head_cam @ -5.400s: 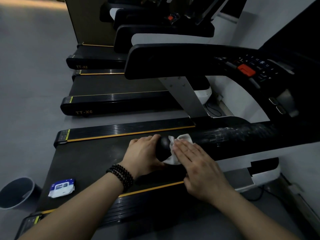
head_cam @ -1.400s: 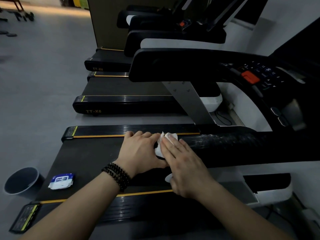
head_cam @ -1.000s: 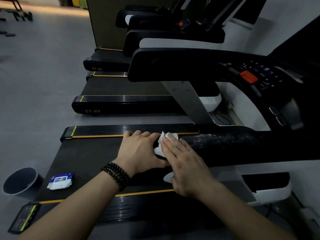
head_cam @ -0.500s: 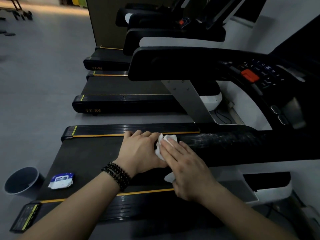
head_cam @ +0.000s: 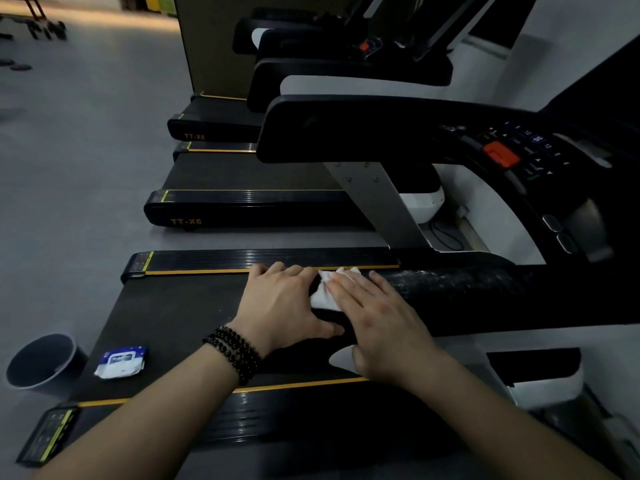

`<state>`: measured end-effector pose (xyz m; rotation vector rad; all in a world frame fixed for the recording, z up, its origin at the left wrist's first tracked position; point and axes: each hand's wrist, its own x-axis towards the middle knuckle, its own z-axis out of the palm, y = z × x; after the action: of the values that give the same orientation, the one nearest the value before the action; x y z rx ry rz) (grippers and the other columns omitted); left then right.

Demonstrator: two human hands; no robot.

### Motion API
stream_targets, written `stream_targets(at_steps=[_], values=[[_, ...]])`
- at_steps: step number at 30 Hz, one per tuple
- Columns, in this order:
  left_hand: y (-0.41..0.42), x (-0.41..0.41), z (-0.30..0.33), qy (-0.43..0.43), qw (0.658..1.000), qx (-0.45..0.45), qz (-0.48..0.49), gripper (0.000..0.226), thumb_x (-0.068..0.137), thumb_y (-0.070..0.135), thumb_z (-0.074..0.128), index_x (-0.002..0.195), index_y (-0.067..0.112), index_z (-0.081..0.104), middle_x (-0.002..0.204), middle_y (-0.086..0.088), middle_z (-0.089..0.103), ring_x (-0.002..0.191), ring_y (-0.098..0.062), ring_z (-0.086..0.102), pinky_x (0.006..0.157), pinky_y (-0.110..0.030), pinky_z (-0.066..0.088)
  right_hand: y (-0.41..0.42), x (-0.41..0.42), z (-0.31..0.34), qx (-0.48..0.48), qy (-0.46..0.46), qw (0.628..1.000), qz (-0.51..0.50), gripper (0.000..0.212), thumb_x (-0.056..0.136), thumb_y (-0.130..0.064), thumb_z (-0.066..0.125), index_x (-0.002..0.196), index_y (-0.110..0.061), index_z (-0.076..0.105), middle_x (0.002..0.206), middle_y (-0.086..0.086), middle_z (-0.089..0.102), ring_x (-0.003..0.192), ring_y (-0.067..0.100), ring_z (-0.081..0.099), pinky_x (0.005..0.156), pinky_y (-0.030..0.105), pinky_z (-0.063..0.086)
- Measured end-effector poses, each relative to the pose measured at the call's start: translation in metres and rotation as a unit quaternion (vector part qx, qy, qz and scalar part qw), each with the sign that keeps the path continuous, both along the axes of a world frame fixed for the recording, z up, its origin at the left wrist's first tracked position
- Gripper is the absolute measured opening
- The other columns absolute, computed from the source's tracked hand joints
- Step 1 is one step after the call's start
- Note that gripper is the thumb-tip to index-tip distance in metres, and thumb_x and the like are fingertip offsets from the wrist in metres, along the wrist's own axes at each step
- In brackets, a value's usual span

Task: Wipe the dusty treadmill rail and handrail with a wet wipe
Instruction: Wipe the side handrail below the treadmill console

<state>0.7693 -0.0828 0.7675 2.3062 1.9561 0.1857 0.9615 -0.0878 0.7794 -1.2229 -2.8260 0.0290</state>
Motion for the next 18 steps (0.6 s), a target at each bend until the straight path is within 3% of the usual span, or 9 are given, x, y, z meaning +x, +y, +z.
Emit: stream_targets(at_steps=[3,7,12,14,18], values=[[-0.002,0.000,0.001,-0.006,1.000,0.010,0.000,0.086,0.058,0.096,0.036,0.117,0.037,0.056,0.111,0.018,0.064,0.106,-0.013,0.054,0.098,-0.037,0.032,0.007,-0.017,0.001,0.009,-0.009,1.000,-0.005,0.104,0.074,-0.030,0.067,0.158,-0.010,0.009,0.166,0.005,0.011,0.153,0.018,0.002,0.123,0.036,-0.004],[-0.003,-0.001,0.002,-0.015,1.000,0.008,0.002,0.091,0.056,0.095,0.027,0.119,0.036,0.055,0.112,0.018,0.063,0.110,-0.014,0.054,0.100,-0.037,0.030,-0.015,0.000,-0.014,-0.013,-0.001,1.000,0.024,0.106,0.073,-0.025,0.070,0.159,-0.013,0.008,0.168,0.002,-0.001,0.153,0.015,-0.010,0.124,0.037,-0.001],[-0.001,0.000,0.002,0.013,1.000,-0.013,-0.005,0.111,0.060,0.099,0.036,0.151,0.035,0.034,0.137,0.009,0.058,0.126,-0.019,0.048,0.107,-0.043,0.028,-0.013,0.029,-0.017,0.012,-0.004,1.000,0.009,0.102,0.069,-0.021,0.061,0.159,-0.022,0.014,0.167,-0.003,0.006,0.153,0.014,0.004,0.121,0.040,0.001],[-0.001,0.003,0.002,0.015,1.000,-0.008,-0.008,0.107,0.062,0.096,0.042,0.151,0.039,0.031,0.134,0.008,0.060,0.125,-0.020,0.049,0.107,-0.042,0.029,-0.009,0.019,-0.014,0.014,0.008,1.000,-0.001,0.101,0.073,-0.020,0.061,0.160,-0.020,0.010,0.167,-0.002,0.004,0.153,0.013,-0.001,0.123,0.038,-0.002],[-0.001,0.003,0.003,0.011,1.000,-0.002,-0.008,0.109,0.056,0.095,0.027,0.147,0.037,0.037,0.128,0.009,0.061,0.120,-0.018,0.050,0.106,-0.041,0.029,-0.019,0.006,-0.019,-0.003,0.041,0.999,0.015,0.093,0.072,-0.020,0.053,0.158,-0.012,0.017,0.167,0.002,0.008,0.153,0.014,-0.003,0.123,0.037,0.005]])
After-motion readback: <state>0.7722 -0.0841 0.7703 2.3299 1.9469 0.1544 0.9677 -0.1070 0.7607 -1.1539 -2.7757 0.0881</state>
